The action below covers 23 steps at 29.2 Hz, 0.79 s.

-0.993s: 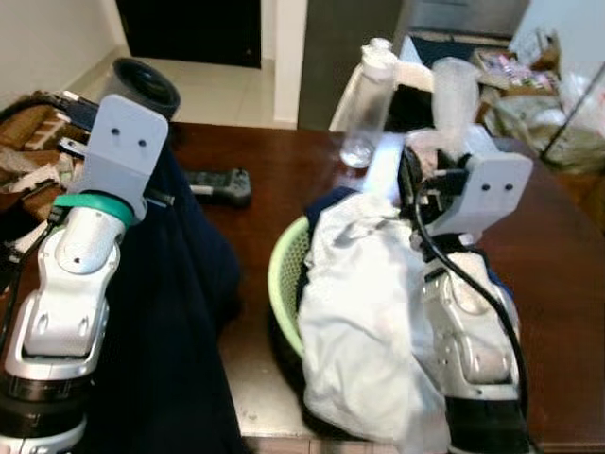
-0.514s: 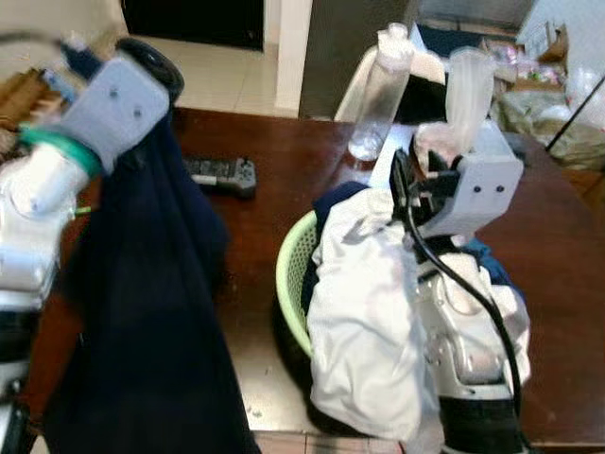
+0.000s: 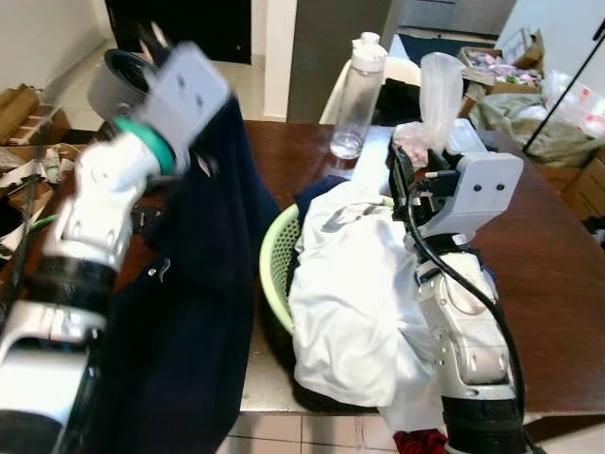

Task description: Hang hanger

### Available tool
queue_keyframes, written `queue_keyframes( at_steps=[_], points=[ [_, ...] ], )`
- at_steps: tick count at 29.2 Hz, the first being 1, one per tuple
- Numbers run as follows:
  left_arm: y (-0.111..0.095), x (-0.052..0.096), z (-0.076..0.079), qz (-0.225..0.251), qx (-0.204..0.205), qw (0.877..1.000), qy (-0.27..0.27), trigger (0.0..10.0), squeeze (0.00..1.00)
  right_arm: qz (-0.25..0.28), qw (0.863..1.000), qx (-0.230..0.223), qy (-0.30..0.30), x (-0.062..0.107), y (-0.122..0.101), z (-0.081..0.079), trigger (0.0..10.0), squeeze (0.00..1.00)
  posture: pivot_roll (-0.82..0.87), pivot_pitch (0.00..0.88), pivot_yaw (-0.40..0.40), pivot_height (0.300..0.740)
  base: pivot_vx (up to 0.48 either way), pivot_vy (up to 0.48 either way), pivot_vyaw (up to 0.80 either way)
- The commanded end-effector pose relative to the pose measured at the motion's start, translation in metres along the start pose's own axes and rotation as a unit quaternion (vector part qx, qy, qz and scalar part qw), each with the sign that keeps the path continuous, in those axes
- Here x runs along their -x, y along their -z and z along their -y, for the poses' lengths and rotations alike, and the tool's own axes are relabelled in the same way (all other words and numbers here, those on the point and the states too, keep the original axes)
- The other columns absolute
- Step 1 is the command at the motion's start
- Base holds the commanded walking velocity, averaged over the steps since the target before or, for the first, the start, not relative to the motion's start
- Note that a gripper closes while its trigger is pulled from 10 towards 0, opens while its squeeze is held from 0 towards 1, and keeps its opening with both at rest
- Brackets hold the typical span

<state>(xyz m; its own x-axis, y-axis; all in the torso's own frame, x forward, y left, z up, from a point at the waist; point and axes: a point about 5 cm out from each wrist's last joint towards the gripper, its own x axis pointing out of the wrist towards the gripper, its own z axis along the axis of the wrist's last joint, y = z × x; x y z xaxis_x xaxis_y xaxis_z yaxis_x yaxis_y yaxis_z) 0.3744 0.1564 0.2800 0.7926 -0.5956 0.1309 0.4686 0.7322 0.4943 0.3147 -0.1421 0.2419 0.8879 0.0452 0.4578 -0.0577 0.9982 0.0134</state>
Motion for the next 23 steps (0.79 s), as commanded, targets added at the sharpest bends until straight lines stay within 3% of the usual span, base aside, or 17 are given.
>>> queue_keyframes(
  at_steps=[1, 6, 7, 8, 10, 11, 12, 13, 14, 15, 16, 19, 20, 23],
  points=[
    [-0.005, 0.001, 0.003, 0.016, 0.008, 0.999, 0.028, 10.0, 0.00, 0.002, 1.000, -0.001, 0.002, 0.002, -0.002, 0.002, 10.0, 0.00, 0.09, 0.070, 0.034, 0.740, 0.000, 0.000, 0.00],
    [0.017, 0.008, 0.009, -0.037, -0.016, 0.999, 0.025, 10.0, 0.00, 0.001, 1.000, -0.002, 0.001, 0.002, -0.002, 0.001, 10.0, 0.00, 0.09, 0.077, 0.035, 0.740, 0.000, 0.000, 0.00],
    [0.030, 0.015, 0.010, -0.080, -0.021, 0.997, 0.001, 10.0, 0.00, 0.000, 1.000, -0.003, 0.000, 0.003, -0.002, 0.001, 10.0, 0.00, 0.10, 0.081, 0.031, 0.740, 0.000, 0.000, 0.00],
    [0.030, 0.015, 0.010, -0.080, -0.021, 0.997, 0.001, 10.0, 0.00, 0.000, 1.000, -0.003, 0.000, 0.003, -0.002, 0.001, 10.0, 0.00, 0.10, 0.081, 0.031, 0.740, 0.000, 0.000, 0.00],
    [0.050, 0.035, 0.016, -0.155, -0.039, 0.987, -0.029, 10.0, 0.00, -0.004, 1.000, -0.003, -0.003, 0.004, -0.001, 0.000, 10.0, 0.00, 0.11, 0.086, 0.025, 0.740, 0.000, 0.000, 0.00],
    [0.050, 0.035, 0.016, -0.155, -0.039, 0.987, -0.029, 10.0, 0.00, -0.004, 1.000, -0.003, -0.003, 0.004, -0.001, 0.000, 10.0, 0.00, 0.11, 0.086, 0.025, 0.740, 0.000, 0.000, 0.00],
    [0.053, 0.048, 0.023, -0.179, -0.029, 0.983, -0.027, 10.0, 0.20, -0.005, 1.000, -0.003, -0.005, 0.003, 0.000, 0.000, 10.0, 0.00, 0.11, 0.087, 0.022, 0.740, 0.000, 0.000, 0.00],
    [0.053, 0.048, 0.023, -0.179, -0.029, 0.983, -0.027, 10.0, 0.20, -0.005, 1.000, -0.003, -0.005, 0.003, 0.000, 0.000, 10.0, 0.00, 0.11, 0.087, 0.022, 0.740, 0.000, 0.000, 0.00],
    [0.055, 0.062, 0.031, -0.196, -0.018, 0.980, -0.012, 10.0, 1.00, -0.006, 1.000, -0.003, -0.007, 0.003, 0.000, 0.000, 10.0, 0.00, 0.12, 0.088, 0.017, 0.740, 0.000, 0.000, 0.00],
    [0.056, 0.073, 0.036, -0.207, -0.007, 0.978, 0.000, 10.0, 1.00, -0.006, 1.000, -0.003, -0.008, 0.003, 0.000, 0.000, 10.0, 0.00, 0.12, 0.088, 0.016, 0.740, 0.000, 0.000, 0.00],
    [0.056, 0.073, 0.036, -0.207, -0.007, 0.978, 0.000, 10.0, 1.00, -0.006, 1.000, -0.003, -0.008, 0.003, 0.000, 0.000, 10.0, 0.00, 0.12, 0.088, 0.016, 0.740, 0.000, 0.000, 0.00],
    [0.051, 0.093, 0.040, -0.207, 0.050, 0.977, 0.006, 10.0, 1.00, -0.007, 1.000, -0.004, -0.013, 0.001, 0.001, 0.000, 10.0, 0.00, 0.13, 0.088, 0.009, 0.740, 0.000, 0.000, 0.00],
    [0.041, 0.097, 0.037, -0.186, 0.083, 0.979, 0.005, 10.0, 1.00, -0.007, 1.000, -0.004, -0.014, 0.000, 0.001, 0.000, 10.0, 0.00, 0.13, 0.087, 0.007, 0.740, 0.000, 0.000, 0.00],
    [0.031, 0.099, 0.035, -0.165, 0.103, 0.981, 0.005, 10.0, 1.00, -0.007, 1.000, -0.004, -0.015, 0.000, 0.001, 0.000, 10.0, 0.00, 0.13, 0.087, 0.007, 0.740, 0.000, 0.000, 0.00]
  ],
)
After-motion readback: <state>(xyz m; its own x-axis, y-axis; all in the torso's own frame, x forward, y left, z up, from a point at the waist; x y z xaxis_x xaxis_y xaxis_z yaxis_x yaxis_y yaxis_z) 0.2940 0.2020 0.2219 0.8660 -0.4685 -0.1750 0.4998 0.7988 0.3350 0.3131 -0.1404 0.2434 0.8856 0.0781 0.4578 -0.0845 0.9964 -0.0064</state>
